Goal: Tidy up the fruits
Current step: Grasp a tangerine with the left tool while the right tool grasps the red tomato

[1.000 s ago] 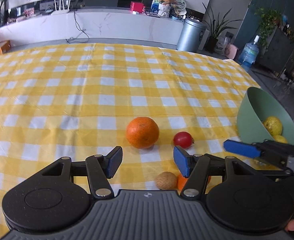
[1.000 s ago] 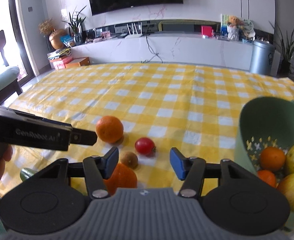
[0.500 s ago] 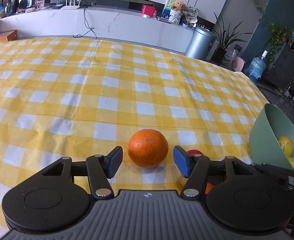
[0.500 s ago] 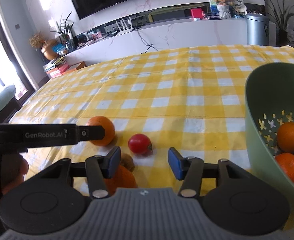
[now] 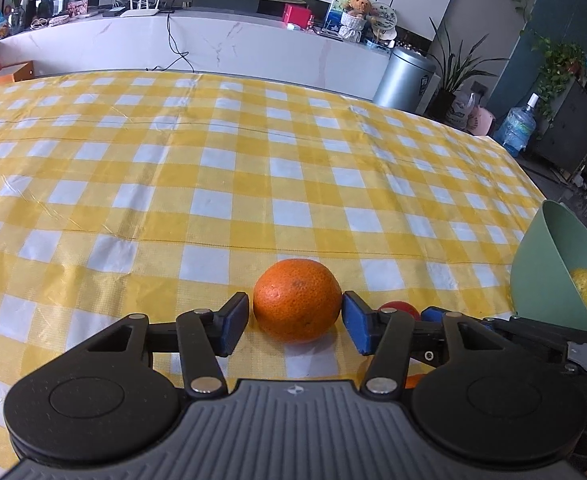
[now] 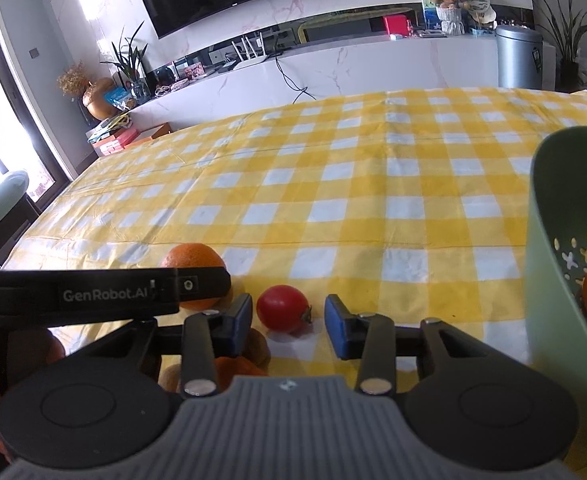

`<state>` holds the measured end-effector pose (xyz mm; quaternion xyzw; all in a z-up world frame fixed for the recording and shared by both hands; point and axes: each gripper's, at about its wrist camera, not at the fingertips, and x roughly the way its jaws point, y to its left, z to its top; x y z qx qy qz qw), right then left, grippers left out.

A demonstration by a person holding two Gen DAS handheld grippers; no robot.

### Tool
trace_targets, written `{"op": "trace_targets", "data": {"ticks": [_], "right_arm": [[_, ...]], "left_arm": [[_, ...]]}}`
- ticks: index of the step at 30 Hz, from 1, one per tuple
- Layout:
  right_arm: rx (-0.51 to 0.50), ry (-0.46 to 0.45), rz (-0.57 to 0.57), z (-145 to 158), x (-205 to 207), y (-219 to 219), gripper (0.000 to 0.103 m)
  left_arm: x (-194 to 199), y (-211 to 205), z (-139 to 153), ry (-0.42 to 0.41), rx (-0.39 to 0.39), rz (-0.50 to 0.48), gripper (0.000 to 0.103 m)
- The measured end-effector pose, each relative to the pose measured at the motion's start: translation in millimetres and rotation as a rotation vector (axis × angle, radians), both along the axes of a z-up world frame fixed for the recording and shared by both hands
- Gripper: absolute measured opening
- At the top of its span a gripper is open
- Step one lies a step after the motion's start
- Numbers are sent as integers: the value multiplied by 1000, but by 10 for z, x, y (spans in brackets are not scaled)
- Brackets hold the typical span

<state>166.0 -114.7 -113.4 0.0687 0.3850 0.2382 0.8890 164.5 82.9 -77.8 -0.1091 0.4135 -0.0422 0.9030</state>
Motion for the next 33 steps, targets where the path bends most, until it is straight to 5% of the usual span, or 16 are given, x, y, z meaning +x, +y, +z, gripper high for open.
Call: {"op": "trace_targets", "data": {"ticks": [7,12,33], "right_arm": [[0,4,6,-23,39,27,38],[-5,-2,16,-26,26,34,28],[5,-50,-11,59,-62,-22,27]], "left_arm": [[4,16,-8,-3,-23,-8,54],[-5,6,-4,-3,-24,-9,53],[-117,3,100,-43,-7,16,53]]}}
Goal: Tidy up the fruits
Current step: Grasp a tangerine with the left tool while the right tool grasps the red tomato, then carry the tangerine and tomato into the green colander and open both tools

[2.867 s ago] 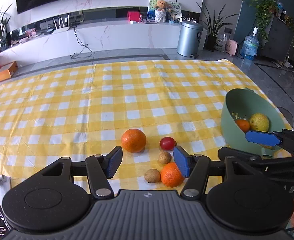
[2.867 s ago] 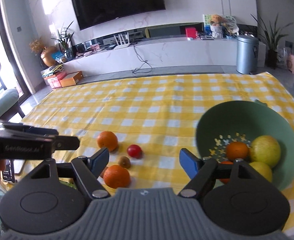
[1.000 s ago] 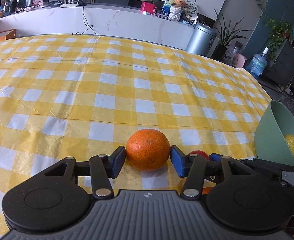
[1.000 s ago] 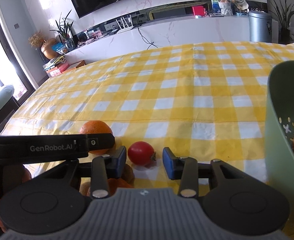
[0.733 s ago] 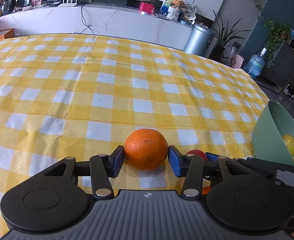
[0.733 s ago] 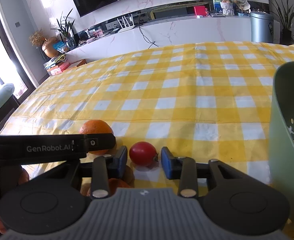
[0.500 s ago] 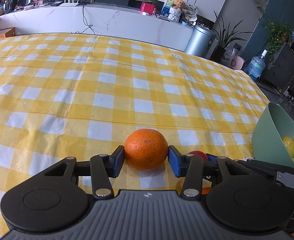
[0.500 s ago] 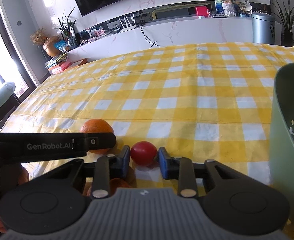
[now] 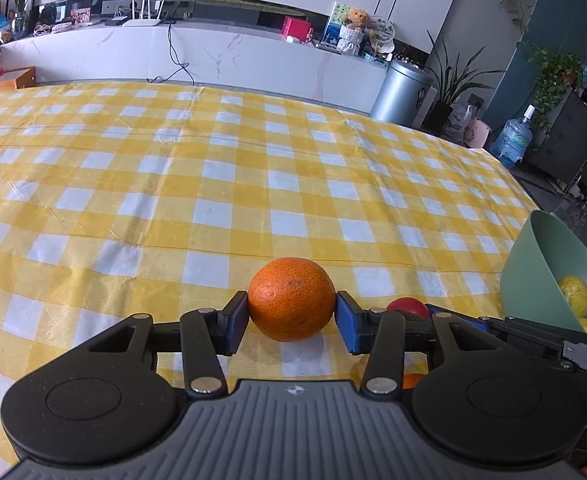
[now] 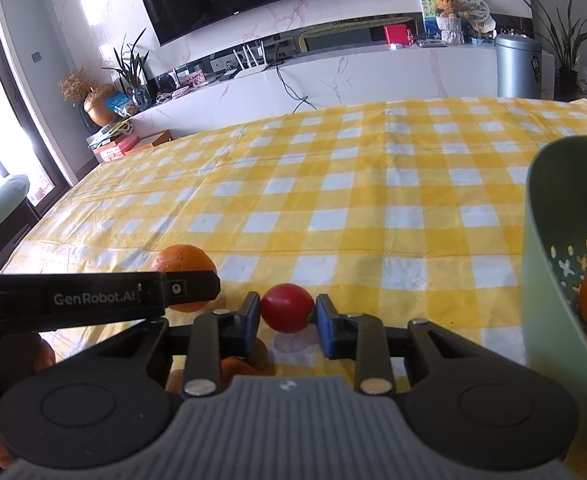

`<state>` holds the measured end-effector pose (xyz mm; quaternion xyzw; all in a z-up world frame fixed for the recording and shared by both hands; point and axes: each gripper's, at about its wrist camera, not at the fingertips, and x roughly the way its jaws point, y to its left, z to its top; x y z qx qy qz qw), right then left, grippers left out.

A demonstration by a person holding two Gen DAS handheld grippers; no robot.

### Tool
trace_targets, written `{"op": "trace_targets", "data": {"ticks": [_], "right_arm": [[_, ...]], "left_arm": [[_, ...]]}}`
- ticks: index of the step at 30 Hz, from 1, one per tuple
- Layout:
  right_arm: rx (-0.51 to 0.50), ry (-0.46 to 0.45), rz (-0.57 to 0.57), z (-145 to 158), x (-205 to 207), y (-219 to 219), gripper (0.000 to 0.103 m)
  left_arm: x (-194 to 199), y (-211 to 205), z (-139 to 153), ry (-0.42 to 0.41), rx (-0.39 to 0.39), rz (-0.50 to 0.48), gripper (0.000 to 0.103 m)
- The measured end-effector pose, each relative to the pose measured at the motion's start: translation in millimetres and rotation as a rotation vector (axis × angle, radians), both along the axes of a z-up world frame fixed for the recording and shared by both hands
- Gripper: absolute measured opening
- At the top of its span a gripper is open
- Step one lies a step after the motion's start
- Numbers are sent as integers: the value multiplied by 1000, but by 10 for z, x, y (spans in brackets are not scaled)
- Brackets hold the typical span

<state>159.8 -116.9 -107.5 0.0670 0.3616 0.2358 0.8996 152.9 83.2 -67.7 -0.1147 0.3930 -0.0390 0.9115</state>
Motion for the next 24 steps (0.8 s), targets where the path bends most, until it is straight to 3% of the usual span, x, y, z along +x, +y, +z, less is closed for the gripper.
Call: {"op": "trace_targets", "data": {"ticks": [11,24], "right_arm": [[11,-38,-8,154,-176,-111,27],[35,-131,-40,610,-621,-454,27]], "left_arm": [[-222,-6,157,-26,1,21,53],[-549,-341,604,-83,-22,-26,52]]}}
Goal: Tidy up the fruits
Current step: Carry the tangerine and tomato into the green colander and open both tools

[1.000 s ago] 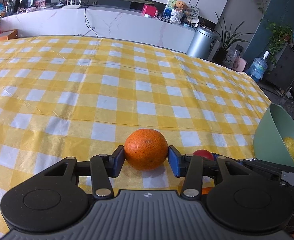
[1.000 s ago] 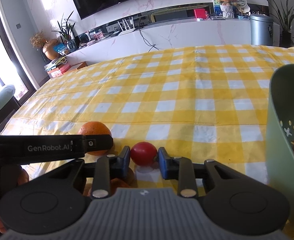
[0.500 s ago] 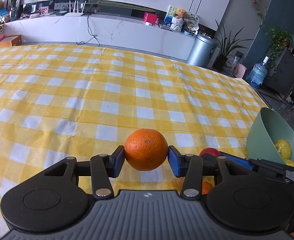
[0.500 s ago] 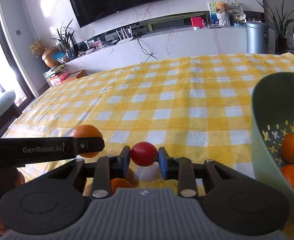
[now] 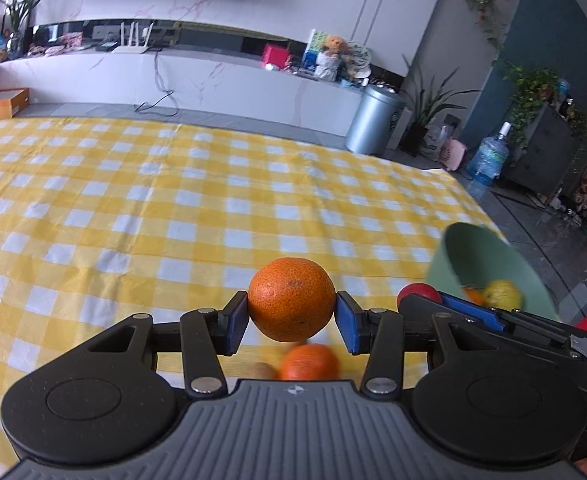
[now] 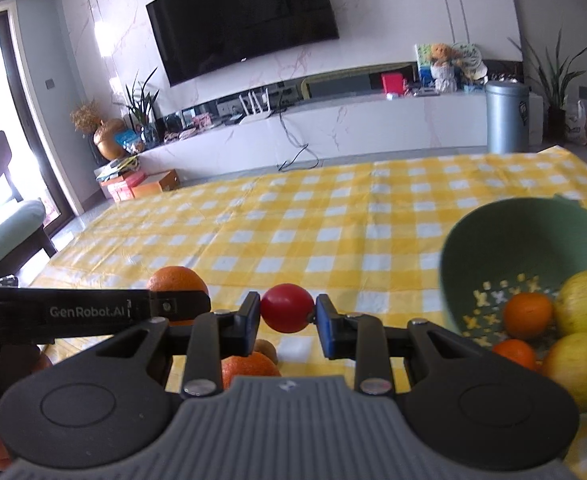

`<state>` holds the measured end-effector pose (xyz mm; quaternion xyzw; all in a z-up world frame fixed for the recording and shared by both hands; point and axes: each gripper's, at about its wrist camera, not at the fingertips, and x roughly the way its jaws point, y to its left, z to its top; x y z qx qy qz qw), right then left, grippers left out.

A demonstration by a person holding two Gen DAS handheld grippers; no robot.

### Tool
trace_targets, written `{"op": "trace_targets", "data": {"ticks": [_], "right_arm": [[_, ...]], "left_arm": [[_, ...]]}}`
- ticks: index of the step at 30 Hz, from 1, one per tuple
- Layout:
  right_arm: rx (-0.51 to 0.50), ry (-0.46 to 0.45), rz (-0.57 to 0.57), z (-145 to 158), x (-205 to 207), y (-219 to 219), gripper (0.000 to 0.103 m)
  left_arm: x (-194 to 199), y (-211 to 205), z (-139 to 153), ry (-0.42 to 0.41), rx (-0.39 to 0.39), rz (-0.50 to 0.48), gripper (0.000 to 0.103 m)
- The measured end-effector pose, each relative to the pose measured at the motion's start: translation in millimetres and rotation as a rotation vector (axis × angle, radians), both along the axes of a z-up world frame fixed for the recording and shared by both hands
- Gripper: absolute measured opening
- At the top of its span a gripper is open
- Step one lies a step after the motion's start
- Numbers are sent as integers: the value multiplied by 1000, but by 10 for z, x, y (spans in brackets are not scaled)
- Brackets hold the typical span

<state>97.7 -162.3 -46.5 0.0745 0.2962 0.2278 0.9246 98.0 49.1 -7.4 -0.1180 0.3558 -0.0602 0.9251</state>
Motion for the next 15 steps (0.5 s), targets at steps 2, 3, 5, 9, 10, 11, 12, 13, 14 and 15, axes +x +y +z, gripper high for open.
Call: {"op": "trace_targets", "data": {"ticks": [2,3,5,9,10,11,12,13,14,15], "right_arm": [[12,-6,-22,71,-72,-97,27],[15,-11,-33,108,-108,-148,27],[13,-23,-50,176,-186,-249,27],[31,-24,-90,294,-307,-513,27],[39,-18,-102,318,-323,-598,27],[41,-14,-116,336,-350,-676,27],[38,-12,-131,356,-370,-755,27],[31,-12,-147,375,-387,-835,27],[25,-12,-164,396,-403,-923,27],[19,-12,-180,414,-416,-1009,27]], "left_arm": [[-34,-90,79,-16,-2,-19,52],[-52,-139,116,-22,-5,-30,52],[-74,-237,183,-31,-10,-52,52],[-90,-435,285,-49,-14,-97,52],[-85,-486,305,-53,-14,-109,52],[-77,-539,324,-56,-14,-122,52],[-66,-594,342,-58,-14,-136,53],[-52,-649,356,-60,-15,-150,52],[-36,-705,372,-62,-15,-165,53],[-24,-767,385,-63,-14,-180,53]]}}
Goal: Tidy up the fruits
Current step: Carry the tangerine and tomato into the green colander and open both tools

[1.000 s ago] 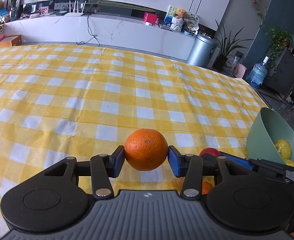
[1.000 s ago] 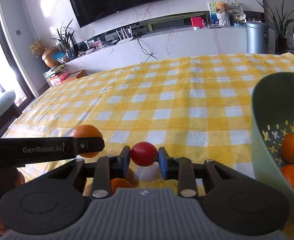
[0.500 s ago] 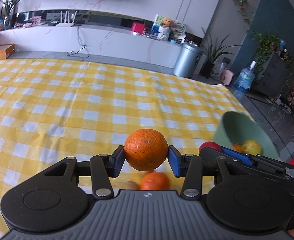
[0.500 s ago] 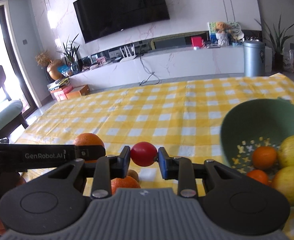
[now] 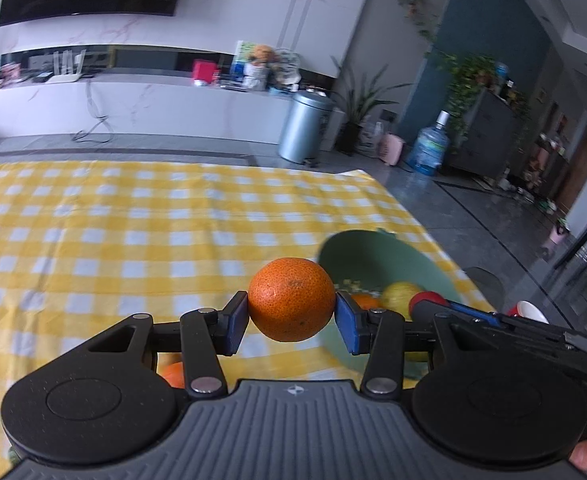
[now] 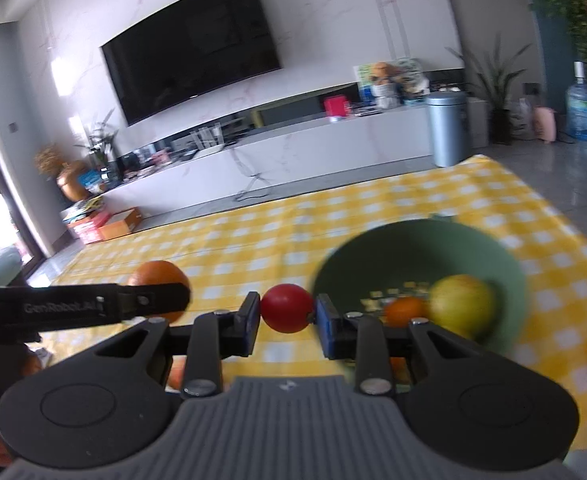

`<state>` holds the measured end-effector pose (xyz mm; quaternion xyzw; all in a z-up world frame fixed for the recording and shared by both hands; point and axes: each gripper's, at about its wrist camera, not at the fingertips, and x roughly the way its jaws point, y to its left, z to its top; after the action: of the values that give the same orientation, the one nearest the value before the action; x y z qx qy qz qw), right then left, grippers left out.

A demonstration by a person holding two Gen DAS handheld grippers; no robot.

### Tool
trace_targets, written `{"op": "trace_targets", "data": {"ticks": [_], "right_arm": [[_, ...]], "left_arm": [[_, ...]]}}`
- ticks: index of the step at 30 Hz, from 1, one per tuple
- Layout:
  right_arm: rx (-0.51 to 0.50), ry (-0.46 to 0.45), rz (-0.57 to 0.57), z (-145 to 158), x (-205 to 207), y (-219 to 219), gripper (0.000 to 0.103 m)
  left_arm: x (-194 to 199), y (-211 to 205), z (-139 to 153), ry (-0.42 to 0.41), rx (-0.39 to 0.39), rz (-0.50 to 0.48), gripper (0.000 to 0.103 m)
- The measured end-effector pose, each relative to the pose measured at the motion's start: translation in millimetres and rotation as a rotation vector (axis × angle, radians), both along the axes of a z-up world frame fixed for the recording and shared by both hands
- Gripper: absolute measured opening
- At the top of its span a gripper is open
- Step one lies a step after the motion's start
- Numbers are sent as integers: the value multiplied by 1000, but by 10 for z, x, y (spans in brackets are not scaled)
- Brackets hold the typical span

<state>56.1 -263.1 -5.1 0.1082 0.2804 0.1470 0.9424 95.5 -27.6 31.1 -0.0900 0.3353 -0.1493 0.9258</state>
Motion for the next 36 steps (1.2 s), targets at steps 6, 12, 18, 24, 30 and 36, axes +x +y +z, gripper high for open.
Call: {"op": "trace_targets", "data": {"ticks": [6,12,18,24,30,36], "right_arm": [[-24,14,-98,102,19,-526,27],[-50,48,-124,83,129,-859,27],[-108,105,-83,-40,342,-877,27],[-136,202,-86,-179,578,-837,27],[-125,277,-118,-286,763,-833,27],[-217,278,-109,-333,799,-695,27]], "left_arm": [[176,-331,2,25,5,-79,52],[378,-619,-116,71,29,-129,52],[563,-851,-309,152,84,-192,52],[657,-980,-450,180,143,-209,52],[773,-1044,-537,209,190,-223,52],[814,-1174,-587,201,278,-241,52]]}}
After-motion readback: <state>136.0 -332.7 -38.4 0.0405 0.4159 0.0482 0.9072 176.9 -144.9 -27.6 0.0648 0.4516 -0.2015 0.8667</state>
